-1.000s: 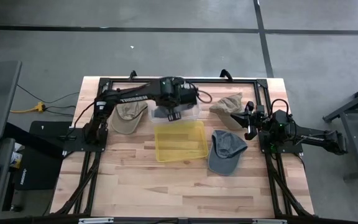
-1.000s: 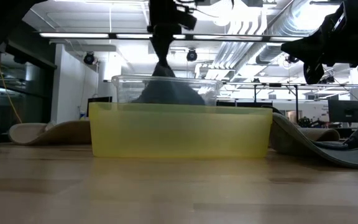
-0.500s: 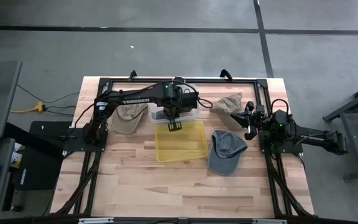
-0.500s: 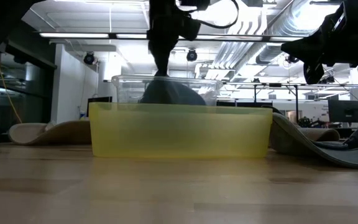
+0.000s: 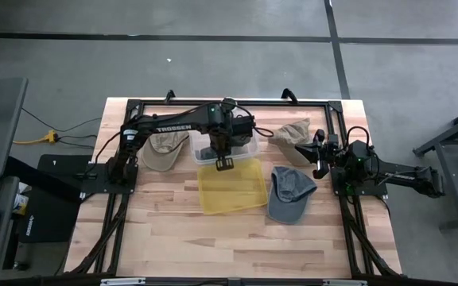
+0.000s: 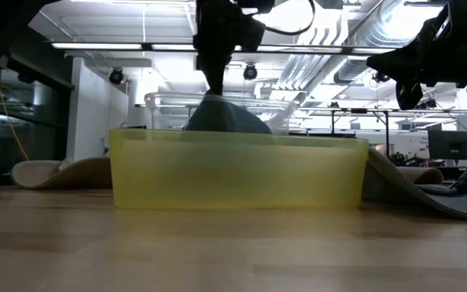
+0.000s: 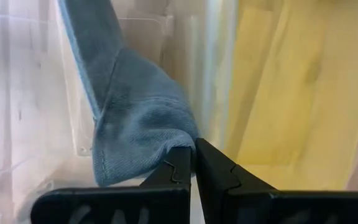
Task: Pick & Place hat
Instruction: Put the bottom gray cap into the transparent bin
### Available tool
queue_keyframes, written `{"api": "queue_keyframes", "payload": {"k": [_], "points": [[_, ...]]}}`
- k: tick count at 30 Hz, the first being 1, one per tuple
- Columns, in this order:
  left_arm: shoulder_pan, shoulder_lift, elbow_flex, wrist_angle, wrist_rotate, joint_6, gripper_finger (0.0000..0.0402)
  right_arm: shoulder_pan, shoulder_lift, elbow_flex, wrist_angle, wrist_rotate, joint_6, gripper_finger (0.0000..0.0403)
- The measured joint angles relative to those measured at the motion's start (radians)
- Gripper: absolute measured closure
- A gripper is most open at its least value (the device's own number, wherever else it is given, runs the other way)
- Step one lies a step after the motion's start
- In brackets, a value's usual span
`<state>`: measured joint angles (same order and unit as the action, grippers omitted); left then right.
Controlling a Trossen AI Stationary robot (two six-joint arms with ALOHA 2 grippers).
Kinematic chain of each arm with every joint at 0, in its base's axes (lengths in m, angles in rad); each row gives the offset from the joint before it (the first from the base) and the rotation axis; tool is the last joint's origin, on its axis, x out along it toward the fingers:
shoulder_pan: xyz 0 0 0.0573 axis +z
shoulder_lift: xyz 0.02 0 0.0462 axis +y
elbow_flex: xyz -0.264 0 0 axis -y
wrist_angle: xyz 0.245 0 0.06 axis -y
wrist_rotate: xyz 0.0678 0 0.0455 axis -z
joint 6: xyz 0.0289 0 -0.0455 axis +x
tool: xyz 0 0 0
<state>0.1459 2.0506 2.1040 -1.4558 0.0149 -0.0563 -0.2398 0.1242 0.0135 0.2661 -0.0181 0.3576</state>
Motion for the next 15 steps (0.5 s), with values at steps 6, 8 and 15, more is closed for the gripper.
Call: {"api": "queue_keyframes", "payload": {"k": [6, 8, 15], "points": [[0.026, 0.0, 0.0, 0.002, -0.058, 0.002, 0.0388, 0.0, 0.0, 0.0, 0.0, 0.0, 0.0, 0.0402], [0.033, 0.0, 0.0, 0.002, -0.059, 0.005, 0.0369, 0.0, 0.0, 0.0, 0.0, 0.0, 0.0, 0.0402], [0.038, 0.0, 0.0, -0.011, -0.032, 0.034, 0.0259, 0.0, 0.0, 0.0, 0.0, 0.0, 0.0, 0.0402]]}}
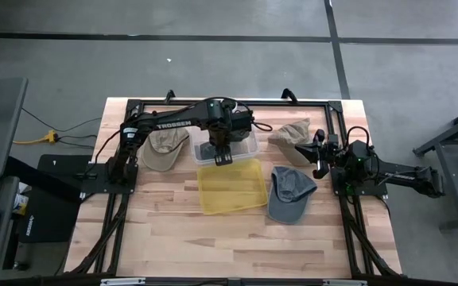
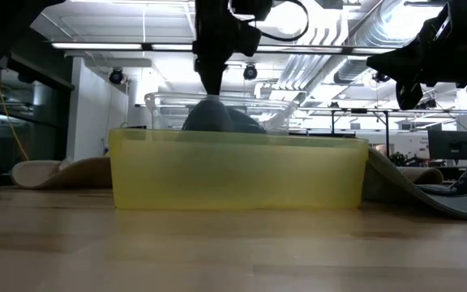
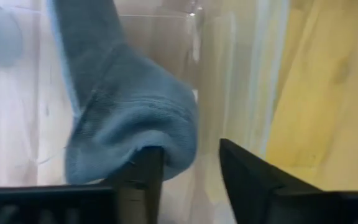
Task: Pick & Place hat
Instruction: Put the bottom gray cap into the transparent bin, then put the gray cap into the transparent bin
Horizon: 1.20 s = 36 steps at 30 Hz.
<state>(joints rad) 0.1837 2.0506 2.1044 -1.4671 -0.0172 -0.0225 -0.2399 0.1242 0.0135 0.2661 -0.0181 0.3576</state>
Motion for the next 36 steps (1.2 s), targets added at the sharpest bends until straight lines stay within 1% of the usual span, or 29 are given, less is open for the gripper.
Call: {"api": "queue_keyframes", "payload": {"k": [3, 5, 7, 9, 13, 19, 24, 30, 34, 36], "points": [[0.006, 0.0, 0.002, -0.004, 0.043, 0.016, 0.0212, 0.0, 0.0, 0.0, 0.0, 0.0, 0.0, 0.0402], [0.016, 0.0, 0.021, -0.022, 0.079, 0.015, 0.0189, 0.0, 0.0, 0.0, 0.0, 0.0, 0.0, 0.0402], [0.027, 0.001, 0.057, -0.052, 0.102, 0.012, 0.0173, 0.0, 0.0, 0.0, 0.0, 0.0, 0.0, 0.0402], [0.035, 0.0, 0.094, -0.079, 0.105, -0.005, 0.0166, 0.0, 0.0, 0.0, 0.0, 0.0, 0.0, 0.0402], [0.051, 0.001, 0.161, -0.104, 0.137, -0.026, 0.0163, 0.0, 0.0, 0.0, 0.0, 0.0, 0.0, 0.0402], [0.05, 0.0, 0.24, -0.091, 0.273, -0.035, 0.0163, 0.0, 0.0, 0.0, 0.0, 0.0, 0.0, 0.0402], [0.024, 0.001, 0.251, 0.015, 0.298, -0.062, 0.0163, 0.0, 0.0, 0.0, 0.0, 0.0, 0.0, 0.0402], [-0.026, 0.0, 0.251, 0.131, 0.348, -0.174, 0.0163, 0.0, 0.0, 0.0, 0.0, 0.0, 0.0, 0.0402], [-0.057, 0.0, 0.251, 0.183, 0.347, -0.248, 0.0163, 0.0, 0.0, 0.0, 0.0, 0.0, 0.0, 0.0402], [-0.069, 0.0, 0.251, 0.194, 0.319, -0.253, 0.0163, 0.0, 0.0, 0.0, 0.0, 0.0, 0.0, 0.0402]]}}
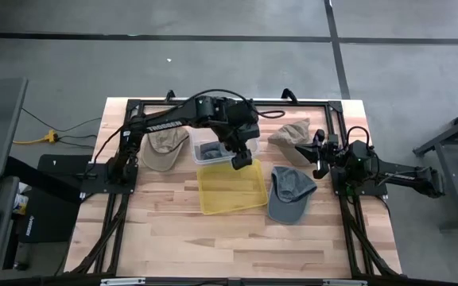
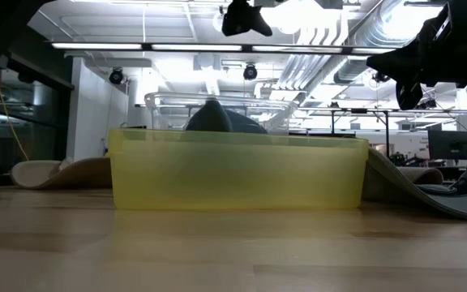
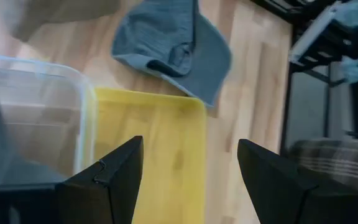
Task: Pick & Place hat
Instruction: Put the gray cap into the transparent bin
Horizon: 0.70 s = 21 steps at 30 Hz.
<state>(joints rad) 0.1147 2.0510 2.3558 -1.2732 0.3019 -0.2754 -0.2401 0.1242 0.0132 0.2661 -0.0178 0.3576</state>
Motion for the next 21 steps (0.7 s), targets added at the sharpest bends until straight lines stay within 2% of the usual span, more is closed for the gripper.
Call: {"api": "queue_keyframes", "payload": {"k": [5, 12, 15, 21], "points": [[-0.02, -0.002, 0.0, 0.018, -0.095, 0.001, 0.0175, 0.0, 0.0, 0.0, 0.0, 0.0, 0.0, 0.0402], [-0.031, -0.145, 0.0, -0.047, -0.238, 0.07, 0.0228, 0.0, 0.0, 0.0, 0.0, 0.0, 0.0, 0.0402], [-0.03, -0.156, 0.001, -0.036, -0.299, 0.087, 0.0247, 0.0, 0.0, 0.0, 0.0, 0.0, 0.0, 0.0402], [-0.004, -0.213, -0.014, -0.074, -0.338, 0.096, 0.0261, 0.0, 0.0, 0.0, 0.0, 0.0, 0.0, 0.0402]]}}
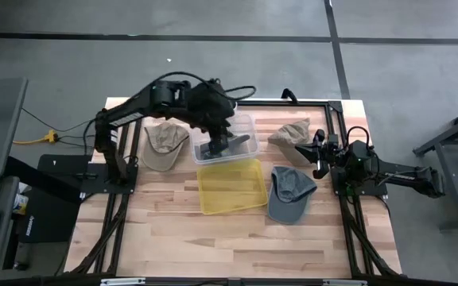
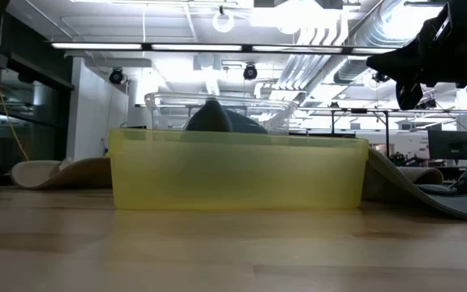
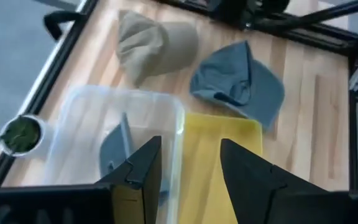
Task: Pick & Place hat
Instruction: Put the gray cap into the transparent bin
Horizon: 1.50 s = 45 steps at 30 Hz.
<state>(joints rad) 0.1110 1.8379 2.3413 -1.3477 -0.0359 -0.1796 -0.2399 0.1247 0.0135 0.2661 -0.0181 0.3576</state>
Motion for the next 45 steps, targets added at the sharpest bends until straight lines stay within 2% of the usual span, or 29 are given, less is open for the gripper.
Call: {"api": "queue_keyframes", "payload": {"k": [3, 9, 11, 14, 16, 19, 21, 22, 24, 26, 32, 37, 40, 42, 45], "points": [[0.004, -0.019, -0.036, -0.038, -0.034, -0.002, 0.0262, 0.0, 0.0, 0.0, 0.0, 0.0, 0.0, 0.0402], [0.007, -0.077, -0.145, 0.017, -0.063, -0.008, 0.0262, 0.0, 0.0, 0.0, 0.0, 0.0, 0.0, 0.0402], [0.007, -0.099, -0.197, 0.09, -0.057, -0.009, 0.0262, 0.0, 0.0, 0.0, 0.0, 0.0, 0.0, 0.0402], [0.008, -0.15, -0.322, 0.12, -0.053, -0.012, 0.0262, 0.0, 0.0, 0.0, 0.0, 0.0, 0.0, 0.0402], [0.008, -0.173, -0.416, 0.247, -0.038, -0.028, 0.0262, 0.0, 0.0, 0.0, 0.0, 0.0, 0.0, 0.0402], [0.019, -0.255, -0.586, 0.305, 0.011, -0.067, 0.0262, 0.0, 0.0, 0.0, 0.0, 0.002, -0.001, 0.0402], [0.02, -0.296, -0.684, 0.457, 0.037, -0.111, 0.0262, 0.0, 0.0, 0.0, 0.0, 0.012, 0.0, 0.0402], [0.022, -0.326, -0.745, 0.48, 0.048, -0.134, 0.0262, 0.0, 0.0, 0.0, 0.0, 0.013, 0.0, 0.0402], [0.021, -0.371, -0.849, 0.514, 0.049, -0.166, 0.0262, 0.0, 0.0, 0.0, 0.0, 0.013, 0.0, 0.0402], [0.019, -0.411, -0.934, 0.652, 0.051, -0.201, 0.0262, 0.0, 0.001, 0.0, 0.0, 0.013, 0.0, 0.0402], [0.02, -0.587, -1.146, 0.77, 0.028, -0.294, 0.0262, 0.0, 0.004, 0.0, -0.001, 0.013, 0.046, 0.0402], [0.02, -0.739, -1.249, 0.797, -0.064, -0.359, 0.0262, 0.0, 0.006, 0.0, 0.002, 0.005, 0.087, 0.0402], [0.02, -0.824, -1.294, 0.771, -0.109, -0.376, 0.0262, 0.0, 0.006, 0.0, 0.022, -0.059, 0.051, 0.0402], [0.02, -0.853, -1.3, 0.813, -0.137, -0.379, 0.0262, 0.0, 0.006, 0.0, 0.029, -0.108, 0.016, 0.0402], [0.02, -0.893, -1.312, 0.785, -0.155, -0.377, 0.0262, 0.0, 0.006, 0.043, -0.059, -0.112, 0.0, 0.0402]]}}
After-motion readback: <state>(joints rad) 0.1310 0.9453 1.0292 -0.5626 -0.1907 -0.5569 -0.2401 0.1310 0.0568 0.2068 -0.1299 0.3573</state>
